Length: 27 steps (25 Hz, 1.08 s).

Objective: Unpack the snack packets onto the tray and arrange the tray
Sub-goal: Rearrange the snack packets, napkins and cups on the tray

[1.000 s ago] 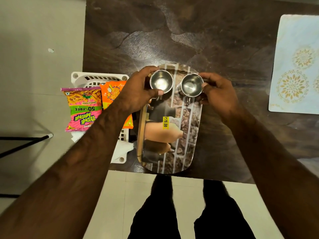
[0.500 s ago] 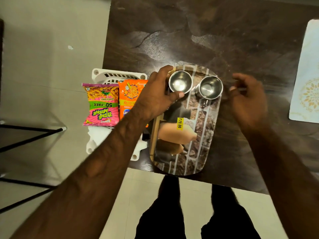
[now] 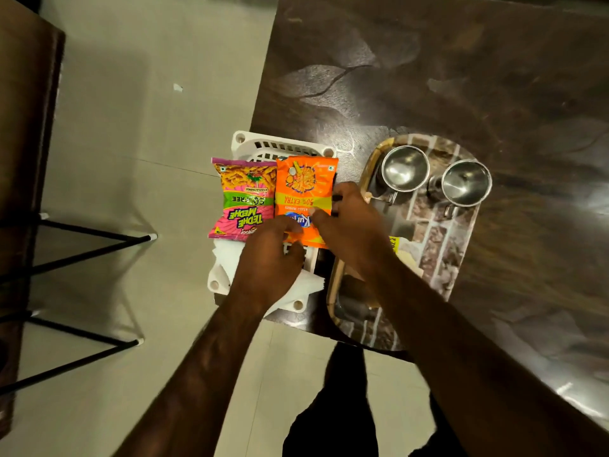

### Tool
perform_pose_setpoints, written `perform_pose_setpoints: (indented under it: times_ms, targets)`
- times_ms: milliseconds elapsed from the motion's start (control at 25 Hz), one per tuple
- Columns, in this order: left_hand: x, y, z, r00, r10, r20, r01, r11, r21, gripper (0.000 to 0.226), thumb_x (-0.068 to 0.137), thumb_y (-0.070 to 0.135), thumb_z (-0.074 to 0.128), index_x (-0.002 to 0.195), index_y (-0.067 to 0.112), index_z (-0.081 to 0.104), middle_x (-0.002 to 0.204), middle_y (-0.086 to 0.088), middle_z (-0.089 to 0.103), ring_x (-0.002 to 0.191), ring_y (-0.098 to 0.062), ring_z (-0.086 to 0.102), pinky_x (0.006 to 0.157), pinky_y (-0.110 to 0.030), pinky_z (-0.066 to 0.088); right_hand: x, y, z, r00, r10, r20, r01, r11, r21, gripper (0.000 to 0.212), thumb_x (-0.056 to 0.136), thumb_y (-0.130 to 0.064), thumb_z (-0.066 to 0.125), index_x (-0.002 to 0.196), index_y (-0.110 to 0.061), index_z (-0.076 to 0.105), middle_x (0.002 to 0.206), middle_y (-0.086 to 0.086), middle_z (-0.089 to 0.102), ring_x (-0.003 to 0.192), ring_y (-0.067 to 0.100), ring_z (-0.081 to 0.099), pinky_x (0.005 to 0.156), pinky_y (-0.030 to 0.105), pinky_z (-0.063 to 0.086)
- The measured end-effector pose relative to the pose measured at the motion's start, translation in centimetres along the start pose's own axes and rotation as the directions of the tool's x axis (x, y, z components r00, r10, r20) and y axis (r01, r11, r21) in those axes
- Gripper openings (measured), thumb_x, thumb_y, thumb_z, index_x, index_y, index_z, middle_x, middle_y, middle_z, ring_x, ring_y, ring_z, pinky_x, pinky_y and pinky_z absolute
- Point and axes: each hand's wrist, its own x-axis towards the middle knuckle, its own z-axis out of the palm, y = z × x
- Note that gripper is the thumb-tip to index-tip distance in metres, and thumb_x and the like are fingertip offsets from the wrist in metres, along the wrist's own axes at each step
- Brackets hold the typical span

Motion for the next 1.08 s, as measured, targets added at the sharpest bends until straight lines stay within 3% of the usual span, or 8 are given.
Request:
perform_pose_setpoints:
  times_ms: [240,400,480,600,680,800,920,1080]
  targets:
    - [0.2,0.1,-0.7,0.996,0.033,0.077,-0.028,0.997,-0.068,0.021,0.093,0.004,0.065,0.112,0.011,0.066,0.117,-0.004,0.07,0.11,-0.023,0.065,0.093,-0.039,0.057,1.0,-0.8,0.8,0.991,0.02,-0.132,-0.029,0.997,-0.067,0.038,0.095,-0.042,0.071,0.126,-0.023,0.063,0.12,-0.003,0.077,0.11,0.026,0.073,0.097,0.04,0.058]
    - [1.2,-1.2,-4.0,0.965,0.037,-0.261,-0.075,0.988,-0.138,0.018,0.087,0.009,0.062,0.105,0.012,0.064,0.103,-0.006,0.068,0.087,-0.02,0.066,0.078,-0.037,0.056,-2.0,4.0,-1.4,1.0,0.027,-0.008,-0.024,0.963,0.269,0.024,0.096,-0.017,0.075,0.12,-0.018,0.073,0.104,-0.007,0.081,0.087,0.009,0.078,0.079,0.03,0.063]
    - [2.3,-3.2,-5.9,0.913,0.014,-0.407,-0.017,1.0,-0.003,0.033,0.082,0.016,0.067,0.113,0.011,0.06,0.111,-0.012,0.06,0.093,-0.027,0.063,0.083,-0.043,0.054,-4.6,8.3,-3.5,0.991,0.131,0.015,-0.126,0.91,0.394,0.023,0.094,-0.008,0.076,0.115,-0.017,0.075,0.101,-0.001,0.083,0.087,0.011,0.08,0.074,0.035,0.065]
    - [4.6,-5.2,-6.6,0.943,-0.191,-0.274,0.234,0.963,0.133,0.066,0.078,0.046,0.079,0.128,0.011,0.055,0.123,-0.013,0.058,0.11,-0.034,0.06,0.094,-0.052,0.051,-6.8,14.2,-6.3,0.936,0.351,0.0,-0.293,0.783,0.548,0.029,0.097,-0.001,0.069,0.125,-0.005,0.073,0.116,0.017,0.08,0.111,0.042,0.075,0.098,0.065,0.058]
    - [6.0,-5.3,-6.0,0.959,-0.245,-0.143,0.266,0.951,0.155,0.065,0.075,0.056,0.078,0.123,0.015,0.062,0.119,-0.009,0.066,0.108,-0.031,0.064,0.092,-0.049,0.053,-6.4,16.4,-7.8,0.902,0.428,-0.047,-0.321,0.741,0.59,0.031,0.098,0.001,0.066,0.129,-0.001,0.07,0.119,0.021,0.078,0.111,0.042,0.075,0.1,0.061,0.058]
    - [6.8,-5.1,-5.3,0.961,-0.25,-0.121,0.261,0.961,0.091,0.053,0.074,0.046,0.083,0.112,0.014,0.065,0.107,-0.007,0.072,0.097,-0.03,0.069,0.081,-0.041,0.053,-4.5,17.5,-9.3,0.889,0.432,-0.153,-0.285,0.782,0.555,0.026,0.097,-0.003,0.071,0.122,-0.003,0.073,0.116,0.023,0.079,0.087,0.03,0.08,0.083,0.049,0.066]
    - [6.7,-4.4,-5.4,0.957,-0.264,-0.117,0.267,0.964,0.013,0.048,0.074,0.033,0.087,0.108,0.015,0.057,0.104,-0.002,0.068,0.096,-0.028,0.067,0.08,-0.039,0.051,-3.0,17.6,-10.0,0.876,0.413,-0.247,-0.265,0.842,0.47,0.018,0.092,-0.008,0.079,0.109,-0.011,0.074,0.107,0.02,0.08,0.094,0.04,0.079,0.086,0.063,0.063]
    - [4.7,-2.3,-6.7,0.955,-0.297,-0.004,0.29,0.937,-0.196,0.064,0.069,0.023,0.091,0.12,0.017,0.053,0.107,0.001,0.071,0.096,-0.021,0.072,0.08,-0.041,0.059,-2.7,17.4,-9.9,0.865,0.429,-0.261,-0.275,0.839,0.47,0.022,0.088,-0.013,0.084,0.103,-0.019,0.068,0.107,0.019,0.078,0.097,0.041,0.079,0.081,0.061,0.065]
